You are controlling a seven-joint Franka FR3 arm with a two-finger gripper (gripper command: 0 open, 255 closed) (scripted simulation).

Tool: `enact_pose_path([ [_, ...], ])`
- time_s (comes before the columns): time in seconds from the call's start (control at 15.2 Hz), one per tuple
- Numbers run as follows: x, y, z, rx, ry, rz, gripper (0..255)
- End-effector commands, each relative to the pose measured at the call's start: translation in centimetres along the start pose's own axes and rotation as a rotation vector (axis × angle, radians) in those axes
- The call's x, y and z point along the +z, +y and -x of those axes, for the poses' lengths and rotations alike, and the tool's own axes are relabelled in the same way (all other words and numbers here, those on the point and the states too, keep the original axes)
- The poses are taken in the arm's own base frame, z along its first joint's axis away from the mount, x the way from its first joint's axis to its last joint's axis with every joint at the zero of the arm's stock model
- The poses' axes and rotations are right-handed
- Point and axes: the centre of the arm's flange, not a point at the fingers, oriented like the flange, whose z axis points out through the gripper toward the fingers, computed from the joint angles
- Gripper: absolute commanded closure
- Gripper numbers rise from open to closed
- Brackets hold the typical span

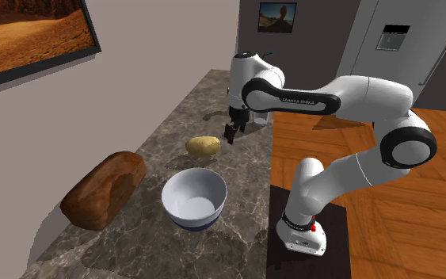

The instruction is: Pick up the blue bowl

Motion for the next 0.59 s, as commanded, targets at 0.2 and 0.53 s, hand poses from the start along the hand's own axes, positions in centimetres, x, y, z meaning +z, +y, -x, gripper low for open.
enact_pose_path([
  [0.2, -0.4, -3.2, 0.6, -0.003, 0.001, -0.044, 0],
  [0.53, -1.3, -8.5, 1.5, -0.007, 0.003, -0.118, 0],
])
